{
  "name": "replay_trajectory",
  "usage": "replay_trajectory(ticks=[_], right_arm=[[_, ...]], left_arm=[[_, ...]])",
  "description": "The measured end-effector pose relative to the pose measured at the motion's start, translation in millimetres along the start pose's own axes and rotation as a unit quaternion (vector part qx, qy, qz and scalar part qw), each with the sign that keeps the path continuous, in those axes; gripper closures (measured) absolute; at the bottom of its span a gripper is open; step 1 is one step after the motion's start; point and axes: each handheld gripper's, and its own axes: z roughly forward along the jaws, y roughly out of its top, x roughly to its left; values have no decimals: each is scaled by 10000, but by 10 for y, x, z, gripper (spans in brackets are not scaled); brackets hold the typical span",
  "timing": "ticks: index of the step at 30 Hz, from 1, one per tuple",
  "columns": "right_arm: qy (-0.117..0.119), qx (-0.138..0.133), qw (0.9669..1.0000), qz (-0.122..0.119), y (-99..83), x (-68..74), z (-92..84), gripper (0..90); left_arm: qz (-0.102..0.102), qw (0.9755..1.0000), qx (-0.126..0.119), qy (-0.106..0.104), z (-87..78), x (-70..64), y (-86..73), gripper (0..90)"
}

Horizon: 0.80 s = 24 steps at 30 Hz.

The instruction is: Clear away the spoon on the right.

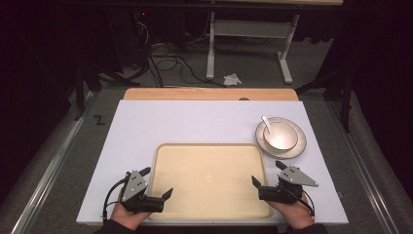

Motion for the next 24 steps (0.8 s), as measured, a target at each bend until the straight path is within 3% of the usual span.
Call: replay_trajectory(ticks=[16,22,24], right_arm=[[-6,-73,10000,48,-12,-34,-18,14],[-57,-149,9997,187,33,-87,-40,15],[-94,-124,9997,213,91,-116,-32,69]], left_arm=[[50,10000,57,-48,20,-24,-3,2],[55,10000,52,-47,24,-27,-2,2],[48,10000,56,-42,21,-23,-3,2]])
